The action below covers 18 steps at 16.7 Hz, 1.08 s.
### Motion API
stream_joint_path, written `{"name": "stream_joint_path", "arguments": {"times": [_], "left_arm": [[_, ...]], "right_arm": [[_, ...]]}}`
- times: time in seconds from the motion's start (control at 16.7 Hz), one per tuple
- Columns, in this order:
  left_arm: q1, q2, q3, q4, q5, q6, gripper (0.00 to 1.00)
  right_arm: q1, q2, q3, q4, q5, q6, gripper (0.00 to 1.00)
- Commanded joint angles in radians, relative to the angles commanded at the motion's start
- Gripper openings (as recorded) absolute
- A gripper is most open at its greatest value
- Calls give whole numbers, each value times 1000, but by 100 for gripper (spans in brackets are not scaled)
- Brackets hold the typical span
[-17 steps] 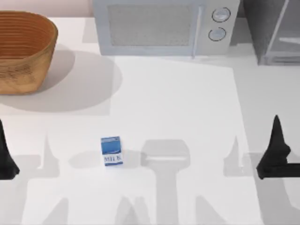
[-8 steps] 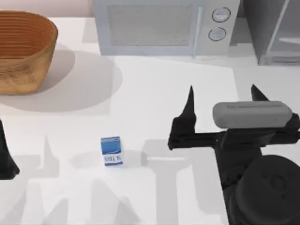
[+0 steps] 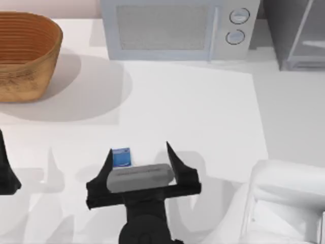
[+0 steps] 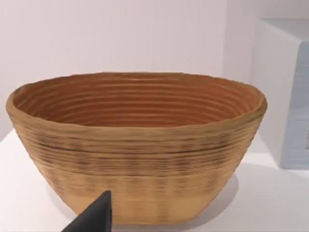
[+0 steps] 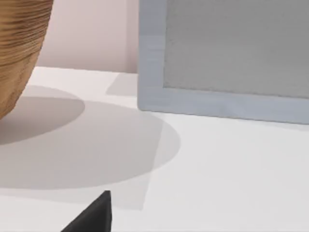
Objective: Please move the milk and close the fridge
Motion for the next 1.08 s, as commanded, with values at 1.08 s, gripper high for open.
{"name": "stream_joint_path", "arguments": {"times": [1.08], "left_arm": [[0, 0, 0, 0, 0, 0, 100]], "right_arm": [[-51, 241, 238, 38, -67, -2, 100]]}}
